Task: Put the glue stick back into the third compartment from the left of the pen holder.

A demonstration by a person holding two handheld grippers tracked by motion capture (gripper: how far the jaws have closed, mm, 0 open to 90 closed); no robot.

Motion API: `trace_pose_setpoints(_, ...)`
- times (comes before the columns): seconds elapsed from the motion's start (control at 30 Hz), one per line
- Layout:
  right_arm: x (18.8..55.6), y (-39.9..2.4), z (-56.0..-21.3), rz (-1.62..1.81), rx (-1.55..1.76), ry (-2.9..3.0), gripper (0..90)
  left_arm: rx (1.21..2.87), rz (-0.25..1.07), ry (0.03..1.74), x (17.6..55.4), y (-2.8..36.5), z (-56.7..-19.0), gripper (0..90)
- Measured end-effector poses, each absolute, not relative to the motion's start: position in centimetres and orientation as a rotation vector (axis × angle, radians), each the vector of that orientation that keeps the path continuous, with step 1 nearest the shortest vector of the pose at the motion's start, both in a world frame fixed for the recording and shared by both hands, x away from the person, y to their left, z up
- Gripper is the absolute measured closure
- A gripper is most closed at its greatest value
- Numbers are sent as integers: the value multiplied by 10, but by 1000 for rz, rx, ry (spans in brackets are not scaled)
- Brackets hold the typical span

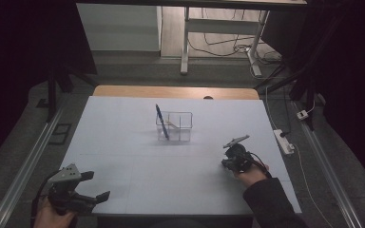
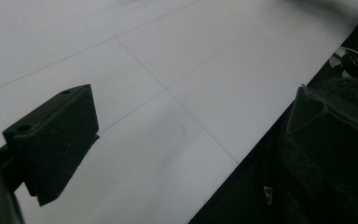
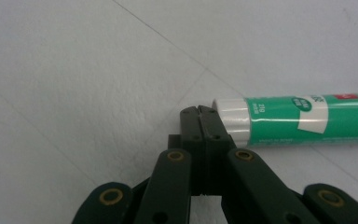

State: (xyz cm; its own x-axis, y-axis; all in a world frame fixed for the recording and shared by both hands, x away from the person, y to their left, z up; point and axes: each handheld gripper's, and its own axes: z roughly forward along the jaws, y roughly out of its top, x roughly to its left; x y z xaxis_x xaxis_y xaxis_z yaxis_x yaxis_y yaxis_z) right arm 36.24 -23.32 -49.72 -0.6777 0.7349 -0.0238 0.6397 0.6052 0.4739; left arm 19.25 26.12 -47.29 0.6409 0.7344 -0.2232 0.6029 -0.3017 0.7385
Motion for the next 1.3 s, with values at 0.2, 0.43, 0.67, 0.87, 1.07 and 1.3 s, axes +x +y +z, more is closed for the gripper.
trace_pose_setpoints(0.2,359,-240,-497,630,1144,2619,898,2015,197,1045,193,261,-473,23)
trace_pose_setpoints(0.43,356,-249,-496,628,1170,2607,898,2016,198,1045,193,261,-473,24)
trace_pose_setpoints(0.67,355,-259,-496,621,1201,2593,897,2017,198,1046,193,260,-473,26)
trace_pose_setpoints(0.87,353,-268,-495,608,1227,2579,898,2019,199,1045,193,260,-473,27)
trace_pose_setpoints(1.07,352,-277,-494,596,1255,2559,898,2021,199,1044,193,260,-473,27)
trace_pose_setpoints(1.3,350,-289,-493,576,1288,2533,898,2022,198,1042,193,260,-473,28)
